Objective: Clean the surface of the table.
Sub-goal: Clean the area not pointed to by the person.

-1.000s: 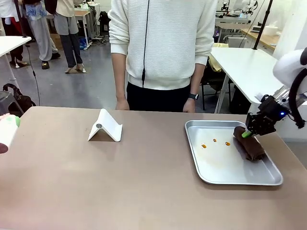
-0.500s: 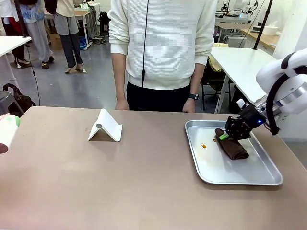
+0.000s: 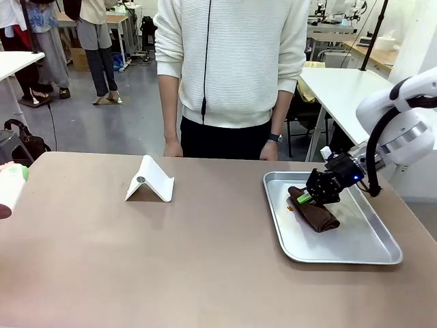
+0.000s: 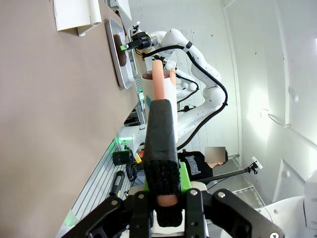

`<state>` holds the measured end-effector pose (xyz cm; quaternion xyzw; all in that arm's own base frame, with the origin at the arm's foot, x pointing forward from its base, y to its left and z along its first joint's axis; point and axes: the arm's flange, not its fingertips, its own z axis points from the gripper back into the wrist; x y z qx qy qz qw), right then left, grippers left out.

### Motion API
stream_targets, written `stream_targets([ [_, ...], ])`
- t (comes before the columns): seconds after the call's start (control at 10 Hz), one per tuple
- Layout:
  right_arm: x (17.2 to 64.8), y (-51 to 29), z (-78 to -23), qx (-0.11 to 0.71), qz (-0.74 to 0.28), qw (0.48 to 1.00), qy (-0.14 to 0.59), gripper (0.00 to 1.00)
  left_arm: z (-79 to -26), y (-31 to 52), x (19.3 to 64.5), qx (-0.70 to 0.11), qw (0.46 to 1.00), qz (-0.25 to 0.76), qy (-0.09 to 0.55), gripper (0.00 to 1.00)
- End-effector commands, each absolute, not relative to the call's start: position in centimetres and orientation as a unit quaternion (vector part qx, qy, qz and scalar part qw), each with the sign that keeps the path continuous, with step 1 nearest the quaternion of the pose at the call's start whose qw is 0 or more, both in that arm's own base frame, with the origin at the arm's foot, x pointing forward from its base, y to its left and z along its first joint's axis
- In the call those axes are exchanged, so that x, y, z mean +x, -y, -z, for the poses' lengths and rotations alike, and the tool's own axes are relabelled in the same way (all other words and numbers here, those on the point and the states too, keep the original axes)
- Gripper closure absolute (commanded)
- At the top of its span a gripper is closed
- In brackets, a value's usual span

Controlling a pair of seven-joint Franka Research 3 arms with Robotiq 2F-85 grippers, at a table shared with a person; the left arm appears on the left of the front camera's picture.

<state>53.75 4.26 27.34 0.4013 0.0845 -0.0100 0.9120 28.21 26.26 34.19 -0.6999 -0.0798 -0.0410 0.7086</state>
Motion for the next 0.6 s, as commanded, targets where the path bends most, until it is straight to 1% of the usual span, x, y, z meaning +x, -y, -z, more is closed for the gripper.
stream_targets([
  [0.0, 53.8, -6.3, -27.2, 0.409, -0.025, 0.909, -0.083, 1.0, -34.6, -26.1, 28.0, -0.703, 0.706, 0.041, 0.081, 0.78],
  [0.2, 53.1, -8.0, -27.1, 0.385, -0.048, 0.918, -0.08, 1.0, -34.6, -26.1, 28.0, -0.703, 0.706, 0.041, 0.081, 0.78],
  [0.5, 52.6, -8.5, -26.3, 0.309, -0.057, 0.948, -0.051, 1.0, -34.6, -26.1, 28.0, -0.703, 0.706, 0.041, 0.081, 0.78],
])
